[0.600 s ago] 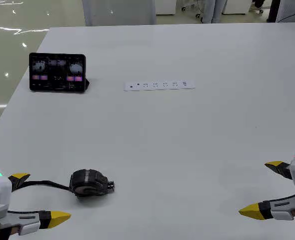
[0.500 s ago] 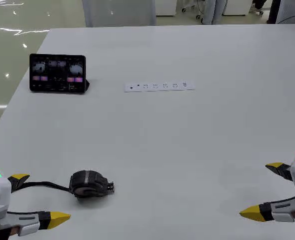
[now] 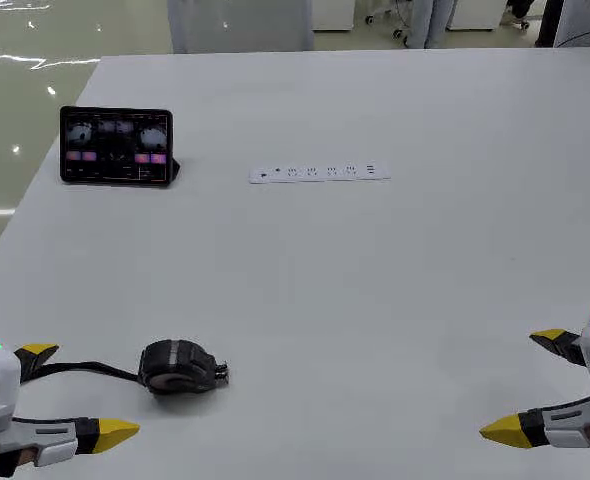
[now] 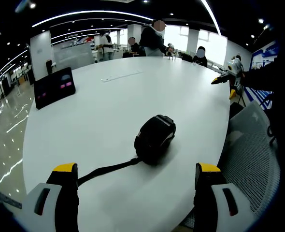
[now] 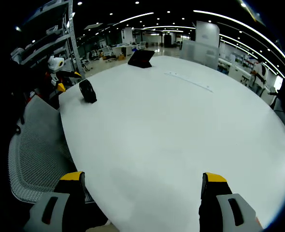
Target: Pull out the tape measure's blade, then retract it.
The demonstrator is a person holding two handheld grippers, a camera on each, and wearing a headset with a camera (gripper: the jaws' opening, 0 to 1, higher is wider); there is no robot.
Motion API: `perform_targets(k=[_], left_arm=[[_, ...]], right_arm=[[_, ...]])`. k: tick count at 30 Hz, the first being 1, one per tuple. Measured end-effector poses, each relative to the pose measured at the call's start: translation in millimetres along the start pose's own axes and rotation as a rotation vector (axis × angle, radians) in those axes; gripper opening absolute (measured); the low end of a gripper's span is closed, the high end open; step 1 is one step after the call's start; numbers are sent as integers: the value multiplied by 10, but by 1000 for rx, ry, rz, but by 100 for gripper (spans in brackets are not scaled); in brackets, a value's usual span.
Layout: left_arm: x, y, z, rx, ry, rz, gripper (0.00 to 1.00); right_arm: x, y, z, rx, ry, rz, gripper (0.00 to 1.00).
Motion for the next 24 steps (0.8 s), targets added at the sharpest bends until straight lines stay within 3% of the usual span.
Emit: perform_targets(k=[6, 12, 18, 19, 20, 24], left_arm=[[-13, 22, 17, -13, 29, -26, 99], [-26, -4, -3, -32, 40, -35, 99], [-28, -31, -14, -64, 47, -31, 99], [-24, -43, -7, -59, 54, -20, 99], [-20, -88, 28, -49, 85, 26, 99], [-14, -87, 39, -51, 88, 8, 99]], right_arm=[[-1, 14, 23, 4, 11, 1, 99], [-25, 98, 43, 19, 3, -44, 99], [-49, 120, 29, 11, -9, -49, 99], [-55, 121, 29, 10, -10, -49, 99], [-58, 119, 26, 10, -12, -46, 99], [-71, 96, 14, 16, -18, -25, 99]])
Point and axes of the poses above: the centre of the closed fingertips' face, and the gripper's own axes: x roughly backward along the fingers, z roughly to its right, y roughly out of its underside, the point moved 8 cm from there along x, roughly backward along the fingers, and after that the axes turned 1 degree about -y, right-handed, at the moved point
